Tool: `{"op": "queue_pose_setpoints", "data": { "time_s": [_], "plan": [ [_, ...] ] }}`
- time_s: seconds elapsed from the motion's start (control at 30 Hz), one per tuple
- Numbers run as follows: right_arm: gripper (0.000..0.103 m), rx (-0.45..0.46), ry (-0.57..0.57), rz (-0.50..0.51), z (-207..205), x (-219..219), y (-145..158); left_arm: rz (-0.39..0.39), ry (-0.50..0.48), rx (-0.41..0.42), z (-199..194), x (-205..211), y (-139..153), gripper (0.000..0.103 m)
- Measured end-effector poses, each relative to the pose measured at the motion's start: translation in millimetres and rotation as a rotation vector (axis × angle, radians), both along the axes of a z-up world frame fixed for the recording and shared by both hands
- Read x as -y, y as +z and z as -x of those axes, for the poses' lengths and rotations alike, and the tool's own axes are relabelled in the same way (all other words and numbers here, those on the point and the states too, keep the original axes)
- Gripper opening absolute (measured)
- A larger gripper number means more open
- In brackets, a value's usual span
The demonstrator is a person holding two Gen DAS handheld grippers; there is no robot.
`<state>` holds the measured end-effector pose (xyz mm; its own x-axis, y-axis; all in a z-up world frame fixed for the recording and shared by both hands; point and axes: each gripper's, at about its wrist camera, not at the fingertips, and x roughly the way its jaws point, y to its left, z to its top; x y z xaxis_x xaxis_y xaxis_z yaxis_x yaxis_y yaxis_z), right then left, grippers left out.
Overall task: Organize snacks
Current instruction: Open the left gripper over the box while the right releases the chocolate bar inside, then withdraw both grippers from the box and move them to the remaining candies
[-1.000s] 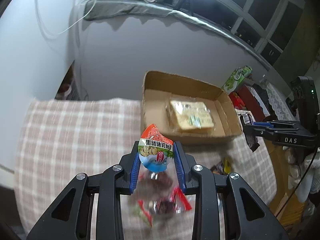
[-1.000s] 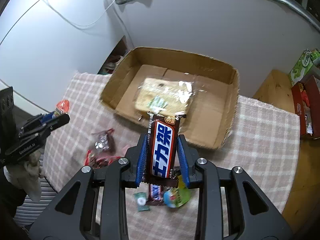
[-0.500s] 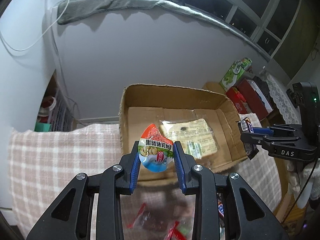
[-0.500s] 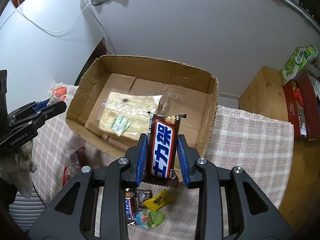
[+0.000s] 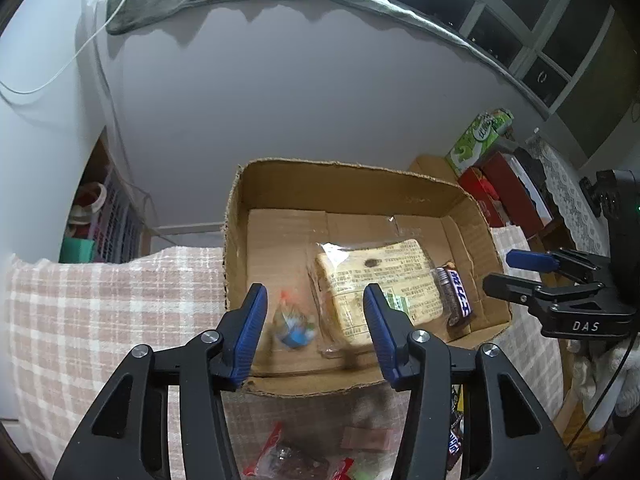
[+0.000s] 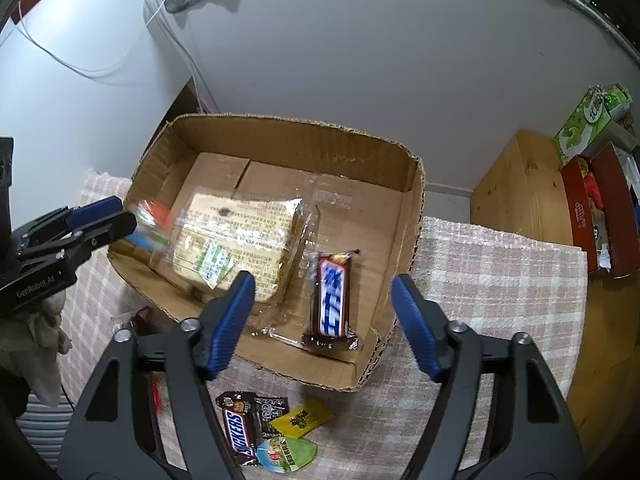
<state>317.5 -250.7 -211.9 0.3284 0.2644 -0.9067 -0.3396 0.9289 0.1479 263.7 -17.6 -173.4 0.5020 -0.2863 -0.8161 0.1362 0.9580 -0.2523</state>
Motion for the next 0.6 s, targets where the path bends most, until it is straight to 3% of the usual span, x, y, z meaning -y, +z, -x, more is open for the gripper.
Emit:
{"op": "queue_pose_setpoints", "data": {
  "time_s": [0.6],
  "plan": [
    [0.076,0.024,0.017,-0.024,35.8,-2.5,20.5,0.04,0.05,0.049,36.1,-32.5,23.5,0.049]
  ]
}}
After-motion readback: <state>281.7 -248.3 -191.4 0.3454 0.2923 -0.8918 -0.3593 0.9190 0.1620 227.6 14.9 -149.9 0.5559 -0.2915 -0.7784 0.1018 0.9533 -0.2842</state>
